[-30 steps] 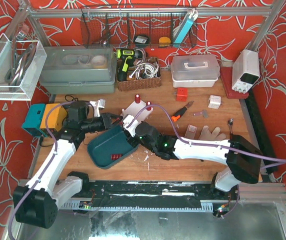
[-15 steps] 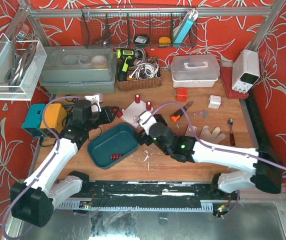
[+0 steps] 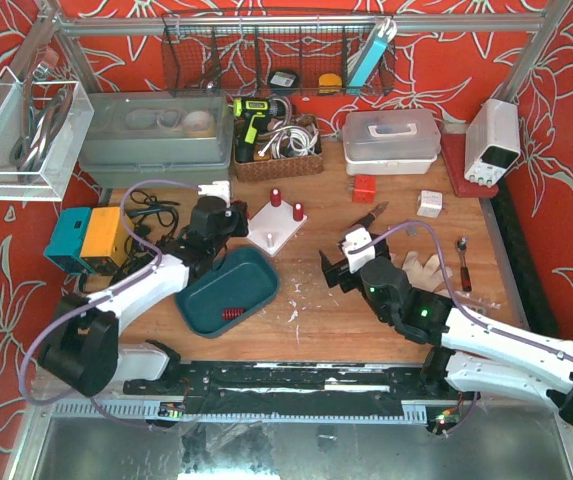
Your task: Install the large spring
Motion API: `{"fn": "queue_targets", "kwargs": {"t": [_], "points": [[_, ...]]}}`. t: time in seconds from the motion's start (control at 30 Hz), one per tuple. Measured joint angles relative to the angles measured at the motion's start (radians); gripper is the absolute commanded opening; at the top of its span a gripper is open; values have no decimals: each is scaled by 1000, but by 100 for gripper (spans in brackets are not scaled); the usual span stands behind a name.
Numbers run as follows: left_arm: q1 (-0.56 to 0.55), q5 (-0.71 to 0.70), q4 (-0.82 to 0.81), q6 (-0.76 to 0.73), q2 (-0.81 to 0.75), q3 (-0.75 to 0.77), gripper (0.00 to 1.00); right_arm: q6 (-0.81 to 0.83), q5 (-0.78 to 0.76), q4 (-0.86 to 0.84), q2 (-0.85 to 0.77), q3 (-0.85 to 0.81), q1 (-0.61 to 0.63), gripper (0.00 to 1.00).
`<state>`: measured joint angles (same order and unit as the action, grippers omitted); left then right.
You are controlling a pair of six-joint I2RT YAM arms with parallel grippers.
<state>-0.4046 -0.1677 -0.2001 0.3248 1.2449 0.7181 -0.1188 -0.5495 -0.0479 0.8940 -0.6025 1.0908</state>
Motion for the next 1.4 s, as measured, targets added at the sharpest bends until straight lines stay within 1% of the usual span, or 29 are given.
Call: {"fn": "queue_targets", "kwargs": {"t": [0.23,0.87,1.13,1.2,1.4], "points": [[-3,-43,-50,-63,130,0,1,-9,1,-13,-19,13,-37,99],[-3,-56,-118,-130,249,24,2,-22,19,-14,-15,13,-59,99],[-3,-71,-121,-144,316,60,5,-23,31,-21,-11,13,-66,99],[-5,-72,-119,-145,326,60,10,-23,32,-21,-10,13,-66,99],[-7,-76,-124,-145,327,58,42,-26,43,-27,8,13,-75,99]]}}
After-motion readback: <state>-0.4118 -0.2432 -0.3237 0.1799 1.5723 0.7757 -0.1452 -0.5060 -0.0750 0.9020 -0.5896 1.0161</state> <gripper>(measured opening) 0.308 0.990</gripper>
